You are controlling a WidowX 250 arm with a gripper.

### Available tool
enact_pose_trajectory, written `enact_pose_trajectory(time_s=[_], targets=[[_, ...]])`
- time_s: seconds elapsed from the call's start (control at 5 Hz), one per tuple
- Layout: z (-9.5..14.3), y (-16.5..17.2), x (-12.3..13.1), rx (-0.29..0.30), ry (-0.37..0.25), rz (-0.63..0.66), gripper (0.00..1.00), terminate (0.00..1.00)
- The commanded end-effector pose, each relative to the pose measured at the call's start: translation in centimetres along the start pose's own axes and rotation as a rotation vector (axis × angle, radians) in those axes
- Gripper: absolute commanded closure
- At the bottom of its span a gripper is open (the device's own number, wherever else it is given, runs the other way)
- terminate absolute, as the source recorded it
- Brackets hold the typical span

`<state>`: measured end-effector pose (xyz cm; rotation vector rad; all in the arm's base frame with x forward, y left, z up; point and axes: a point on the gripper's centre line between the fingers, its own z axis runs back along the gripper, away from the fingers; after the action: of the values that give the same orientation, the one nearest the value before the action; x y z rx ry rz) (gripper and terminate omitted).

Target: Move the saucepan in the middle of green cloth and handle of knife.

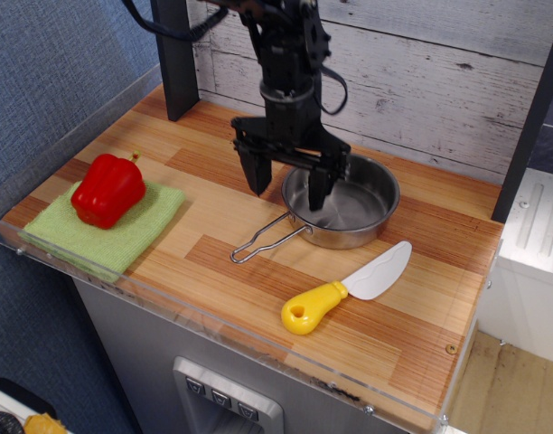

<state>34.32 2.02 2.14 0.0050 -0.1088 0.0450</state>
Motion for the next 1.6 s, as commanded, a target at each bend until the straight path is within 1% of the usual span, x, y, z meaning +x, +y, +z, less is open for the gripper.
enact_pose_trajectory(time_s=[0.0,0.2,0.4,0.6,0.8,1.0,1.2,1.4], targets=[[1.2,-1.0,0.5,0.026,-0.095,-0.03,1.0,0.0],[2.7,-1.2,1.3,0.003,-0.135,-0.027,1.0,0.0],[5.8,-0.8,2.3,-0.035,-0.201,0.002,1.0,0.0],[8.9,-0.3,2.5,-0.077,-0.243,0.053,1.0,0.0],[10.3,1.2,2.6,-0.104,-0.246,0.101,1.0,0.0],[9.9,3.5,2.2,-0.103,-0.22,0.115,1.0,0.0],[10.0,4.9,0.5,-0.099,-0.207,0.091,1.0,0.0],[10.5,6.1,-2.2,-0.11,-0.2,0.088,1.0,0.0]])
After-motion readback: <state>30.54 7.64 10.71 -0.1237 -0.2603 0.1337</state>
